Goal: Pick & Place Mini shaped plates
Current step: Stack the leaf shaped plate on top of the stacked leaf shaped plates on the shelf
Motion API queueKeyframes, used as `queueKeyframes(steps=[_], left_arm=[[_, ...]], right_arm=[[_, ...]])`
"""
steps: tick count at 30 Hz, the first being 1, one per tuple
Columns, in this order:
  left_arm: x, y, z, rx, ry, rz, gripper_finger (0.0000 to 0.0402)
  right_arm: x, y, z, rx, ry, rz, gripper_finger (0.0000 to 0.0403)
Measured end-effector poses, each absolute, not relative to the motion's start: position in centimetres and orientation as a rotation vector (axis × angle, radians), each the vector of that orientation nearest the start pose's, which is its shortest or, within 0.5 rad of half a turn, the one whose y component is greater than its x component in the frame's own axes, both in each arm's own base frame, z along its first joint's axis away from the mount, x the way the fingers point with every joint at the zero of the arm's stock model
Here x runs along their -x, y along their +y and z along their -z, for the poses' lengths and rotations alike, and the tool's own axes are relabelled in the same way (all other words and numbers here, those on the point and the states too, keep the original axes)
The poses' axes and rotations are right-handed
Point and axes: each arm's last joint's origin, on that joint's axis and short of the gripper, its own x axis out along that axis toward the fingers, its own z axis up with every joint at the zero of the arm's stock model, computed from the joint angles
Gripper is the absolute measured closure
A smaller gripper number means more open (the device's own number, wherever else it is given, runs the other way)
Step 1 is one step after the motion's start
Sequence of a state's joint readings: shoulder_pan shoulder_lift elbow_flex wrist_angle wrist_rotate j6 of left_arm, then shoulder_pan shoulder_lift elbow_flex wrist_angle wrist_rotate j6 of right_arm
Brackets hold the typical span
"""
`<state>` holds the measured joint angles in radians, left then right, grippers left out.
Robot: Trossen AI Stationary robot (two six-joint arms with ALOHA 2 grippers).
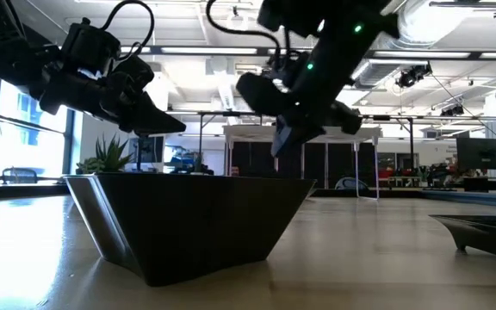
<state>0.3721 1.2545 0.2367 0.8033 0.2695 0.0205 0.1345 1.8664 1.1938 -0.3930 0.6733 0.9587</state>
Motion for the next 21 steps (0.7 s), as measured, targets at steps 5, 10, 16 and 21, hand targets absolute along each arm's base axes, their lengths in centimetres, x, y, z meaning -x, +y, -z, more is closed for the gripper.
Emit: queueKeyframes(steps=[5,10,16,21], left_arm=[[-19.9,7.0,-15.6,0.052,0.219,-0.100,0.0396],[-19.9,7.0,-15.5,0.053,0.222,-0.102,0.0396],[-19.9,7.0,-15.7,0.046,0.204,-0.103,0.0396],[-19.9,7.0,-15.7,0.023,0.206,-0.100,0.0396]], right_arm=[[-36.2,2.1,-14.4,-0.511,0.477,0.813,0.0402],[-33.0,1.2,-11.0,-0.675,0.239,0.823,0.0402],[-31.5,-1.6,-10.2,-0.646,0.172,0.903,0.0402],[-32.2,-4.3,-10.8,-0.332,0.343,0.875,0.0399]])
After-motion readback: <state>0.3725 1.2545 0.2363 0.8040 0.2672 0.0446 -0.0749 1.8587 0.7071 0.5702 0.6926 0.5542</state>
